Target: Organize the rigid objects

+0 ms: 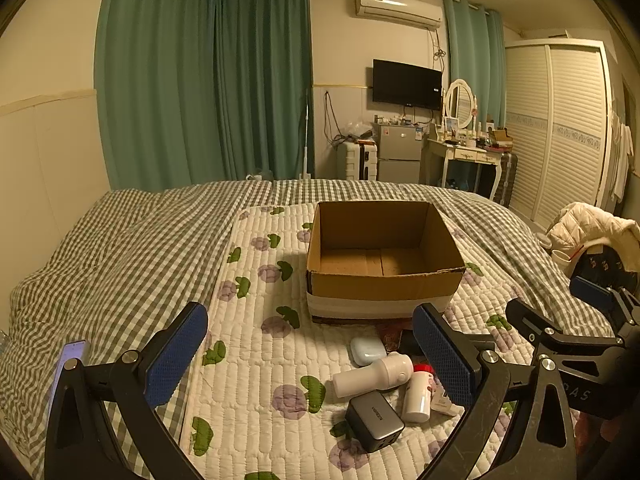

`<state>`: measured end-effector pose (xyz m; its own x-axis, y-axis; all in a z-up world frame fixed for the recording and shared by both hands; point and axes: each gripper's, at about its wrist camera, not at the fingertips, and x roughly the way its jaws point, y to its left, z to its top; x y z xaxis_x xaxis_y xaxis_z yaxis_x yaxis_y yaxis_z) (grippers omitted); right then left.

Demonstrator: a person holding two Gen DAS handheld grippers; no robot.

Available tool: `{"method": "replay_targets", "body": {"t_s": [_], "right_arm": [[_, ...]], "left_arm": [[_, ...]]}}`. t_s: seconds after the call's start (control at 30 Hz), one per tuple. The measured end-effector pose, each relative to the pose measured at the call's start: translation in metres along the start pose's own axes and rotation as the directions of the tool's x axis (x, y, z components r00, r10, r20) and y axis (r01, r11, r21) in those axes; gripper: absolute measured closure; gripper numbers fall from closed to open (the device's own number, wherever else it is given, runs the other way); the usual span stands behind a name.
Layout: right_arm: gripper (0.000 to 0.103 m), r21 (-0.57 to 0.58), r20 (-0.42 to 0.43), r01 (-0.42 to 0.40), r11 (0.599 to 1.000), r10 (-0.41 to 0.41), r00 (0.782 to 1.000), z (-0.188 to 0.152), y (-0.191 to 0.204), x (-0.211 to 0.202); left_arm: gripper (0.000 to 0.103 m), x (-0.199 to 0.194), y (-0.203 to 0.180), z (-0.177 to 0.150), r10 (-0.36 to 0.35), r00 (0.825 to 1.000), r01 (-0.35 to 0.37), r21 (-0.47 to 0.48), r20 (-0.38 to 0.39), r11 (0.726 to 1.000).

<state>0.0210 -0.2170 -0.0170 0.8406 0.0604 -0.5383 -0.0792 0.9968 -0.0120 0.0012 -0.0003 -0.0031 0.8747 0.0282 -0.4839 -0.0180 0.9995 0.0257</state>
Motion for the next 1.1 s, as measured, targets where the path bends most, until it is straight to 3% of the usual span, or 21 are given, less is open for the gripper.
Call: {"method": "replay_targets", "body": {"t_s": [1.1], "right_arm": [[0.000,-0.011,-0.018,0.004,1.000,-0.005,1.000,-0.0036,0.0029,0.0024]], "left_arm": [[0.000,-0.0010,0.0050,-0.0003,0.014,1.000,-0.014,-0.022,-0.002,1.000]]}}
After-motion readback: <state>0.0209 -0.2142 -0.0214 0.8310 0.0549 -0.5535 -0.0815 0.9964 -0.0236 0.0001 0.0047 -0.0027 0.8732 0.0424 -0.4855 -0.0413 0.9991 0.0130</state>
